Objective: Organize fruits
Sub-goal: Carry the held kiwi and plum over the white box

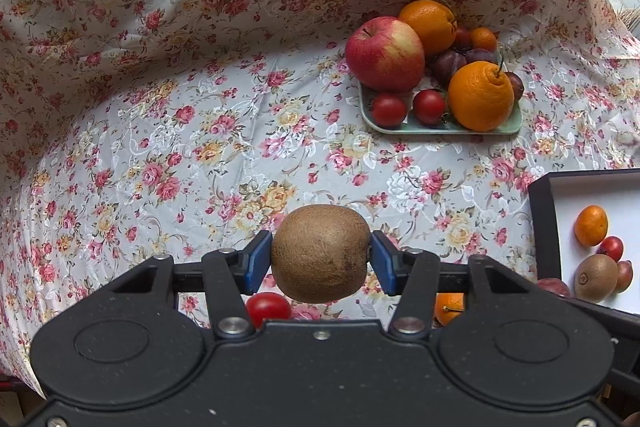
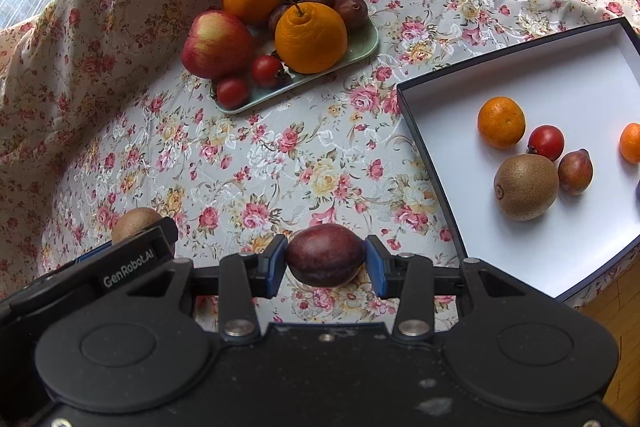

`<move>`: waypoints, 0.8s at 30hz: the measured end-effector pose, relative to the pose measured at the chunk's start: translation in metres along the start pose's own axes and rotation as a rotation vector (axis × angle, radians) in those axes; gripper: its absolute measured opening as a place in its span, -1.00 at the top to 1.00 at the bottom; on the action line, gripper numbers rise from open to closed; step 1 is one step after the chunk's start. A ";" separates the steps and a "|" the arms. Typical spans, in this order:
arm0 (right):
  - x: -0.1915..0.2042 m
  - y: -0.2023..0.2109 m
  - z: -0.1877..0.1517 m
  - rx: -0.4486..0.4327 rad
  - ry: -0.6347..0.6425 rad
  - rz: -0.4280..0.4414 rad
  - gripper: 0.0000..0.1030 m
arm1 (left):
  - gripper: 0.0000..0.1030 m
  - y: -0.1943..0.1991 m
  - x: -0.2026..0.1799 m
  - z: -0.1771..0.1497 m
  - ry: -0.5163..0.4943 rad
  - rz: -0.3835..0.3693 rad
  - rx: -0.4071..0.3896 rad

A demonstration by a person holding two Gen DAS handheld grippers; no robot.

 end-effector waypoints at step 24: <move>-0.238 0.061 0.062 -0.152 -0.359 -0.095 0.16 | -0.13 0.003 -0.202 0.008 -0.286 -0.122 -0.033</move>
Point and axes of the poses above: each gripper's, at about its wrist camera, not at the fingertips, and y roughly against the way its jaws point, x to its left, z to its top, the point moved 5 cm from there along -y, roughly the way its jaws point, and after that the axes turned 10 degrees about -y, right-handed, at the moved point
